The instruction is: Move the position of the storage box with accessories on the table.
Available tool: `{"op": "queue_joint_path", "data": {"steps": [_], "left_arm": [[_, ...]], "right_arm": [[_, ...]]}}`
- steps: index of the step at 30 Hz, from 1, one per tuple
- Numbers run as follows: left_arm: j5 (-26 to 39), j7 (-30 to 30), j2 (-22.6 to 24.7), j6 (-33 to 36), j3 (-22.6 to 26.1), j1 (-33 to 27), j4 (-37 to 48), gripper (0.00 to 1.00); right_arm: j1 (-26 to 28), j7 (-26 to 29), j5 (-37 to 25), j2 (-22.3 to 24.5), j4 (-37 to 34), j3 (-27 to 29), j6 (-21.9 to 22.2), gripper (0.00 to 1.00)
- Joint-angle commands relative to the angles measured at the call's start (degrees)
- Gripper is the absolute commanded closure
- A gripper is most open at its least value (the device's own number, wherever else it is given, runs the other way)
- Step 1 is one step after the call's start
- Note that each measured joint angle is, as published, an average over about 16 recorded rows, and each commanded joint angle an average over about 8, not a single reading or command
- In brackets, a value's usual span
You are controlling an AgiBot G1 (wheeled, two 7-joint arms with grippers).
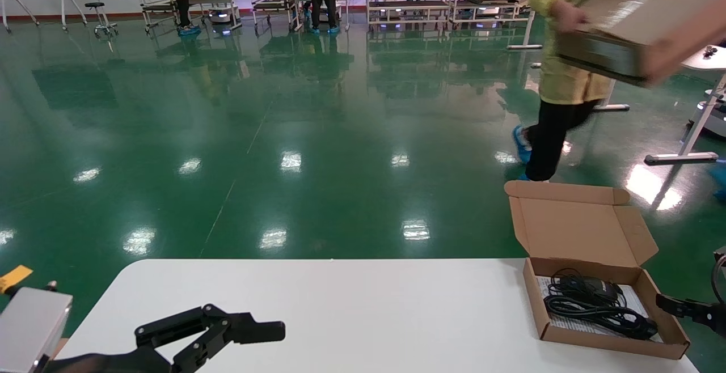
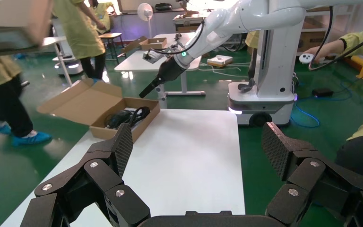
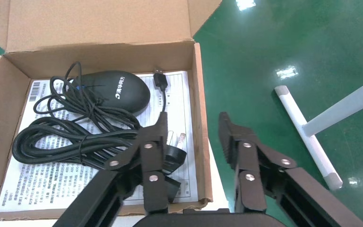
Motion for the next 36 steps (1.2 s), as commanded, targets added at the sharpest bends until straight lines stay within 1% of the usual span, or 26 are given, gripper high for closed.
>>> {"op": "queue_joint_path", "data": {"steps": [1,10,19,23,31,36], "left_arm": [[0.0,0.0,0.0,0.0,0.0,0.0,0.0,0.00],[0.0,0.0,0.0,0.0,0.0,0.0,0.0,0.00],[0.0,0.0,0.0,0.0,0.0,0.0,0.0,0.00],[0.0,0.0,0.0,0.0,0.0,0.0,0.0,0.00],[0.0,0.0,0.0,0.0,0.0,0.0,0.0,0.00],[0.0,0.0,0.0,0.0,0.0,0.0,0.0,0.00]], "right_arm": [[0.0,-0.1,0.1,0.0,0.0,0.1,0.0,0.00],[1.3,-0.1,0.5,0.4,0.0,0.4,-1.1,0.00],[3.8,0.7,1.3,0.9,0.3,0.9,-4.2,0.00],[5.5,1.7,2.1,1.2,0.6,1.4,-7.0,0.00],[9.1,5.1,4.5,1.8,1.4,3.1,-15.7,0.00],[9.9,5.8,5.3,2.0,1.6,3.5,-17.9,0.00]]}}
